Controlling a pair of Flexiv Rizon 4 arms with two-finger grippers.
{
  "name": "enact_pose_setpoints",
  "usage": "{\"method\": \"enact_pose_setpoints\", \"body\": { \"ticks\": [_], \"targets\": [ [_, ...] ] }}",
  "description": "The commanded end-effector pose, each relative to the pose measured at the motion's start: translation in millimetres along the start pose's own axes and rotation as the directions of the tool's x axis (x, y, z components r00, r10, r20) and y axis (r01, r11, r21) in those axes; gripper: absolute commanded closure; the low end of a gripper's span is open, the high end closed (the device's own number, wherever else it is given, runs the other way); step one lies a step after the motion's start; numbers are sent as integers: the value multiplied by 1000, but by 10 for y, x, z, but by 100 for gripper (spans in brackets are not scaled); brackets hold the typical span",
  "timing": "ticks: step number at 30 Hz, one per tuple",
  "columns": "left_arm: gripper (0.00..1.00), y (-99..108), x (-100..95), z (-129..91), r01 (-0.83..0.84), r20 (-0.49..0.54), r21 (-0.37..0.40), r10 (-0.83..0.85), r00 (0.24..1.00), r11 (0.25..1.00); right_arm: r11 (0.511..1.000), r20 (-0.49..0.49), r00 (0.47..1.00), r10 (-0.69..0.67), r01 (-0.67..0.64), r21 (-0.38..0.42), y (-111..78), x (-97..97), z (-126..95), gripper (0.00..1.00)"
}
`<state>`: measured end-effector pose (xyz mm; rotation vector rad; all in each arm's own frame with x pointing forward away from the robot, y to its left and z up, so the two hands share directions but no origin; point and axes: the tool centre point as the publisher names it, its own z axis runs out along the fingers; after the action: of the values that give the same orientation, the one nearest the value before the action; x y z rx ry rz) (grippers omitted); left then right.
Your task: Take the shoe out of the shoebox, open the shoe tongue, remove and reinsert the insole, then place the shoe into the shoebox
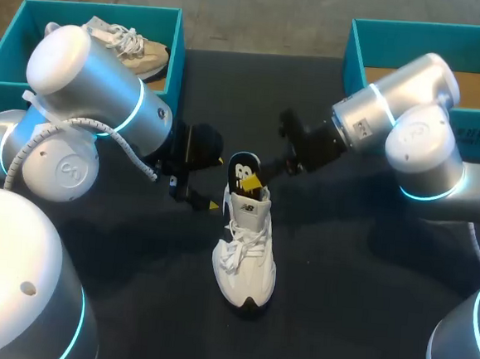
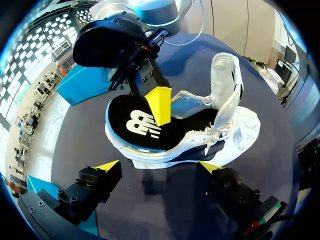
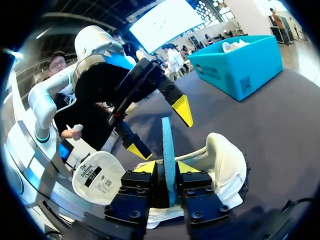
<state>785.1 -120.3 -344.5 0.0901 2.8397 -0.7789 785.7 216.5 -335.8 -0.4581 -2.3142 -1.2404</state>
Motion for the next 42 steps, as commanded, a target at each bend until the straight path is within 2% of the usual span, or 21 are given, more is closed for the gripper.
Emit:
{"method": "enact_pose_setpoints", "body": {
  "ticks": [1,2,3,15,42],
  "targets": [
    [0,4,15,-3,0,3,-1,0,1000,1000,1000,-10,1000,-3,3,5,40,-61,45,90],
    [0,4,15,-3,0,3,-1,0,1000,1000,1000,-17,1000,4,-3,6,37,-72,47,98],
    [0,4,15,-3,0,3,-1,0,1000,1000,1000,-23,1000,11,-11,9,30,-83,50,100],
    [0,4,15,-3,0,3,-1,0,1000,1000,997,-83,994,71,-68,44,10,-99,68,100],
    [0,4,15,-3,0,3,-1,0,1000,1000,989,-125,983,137,-127,81,-142,-53,115,100]
  ]
}}
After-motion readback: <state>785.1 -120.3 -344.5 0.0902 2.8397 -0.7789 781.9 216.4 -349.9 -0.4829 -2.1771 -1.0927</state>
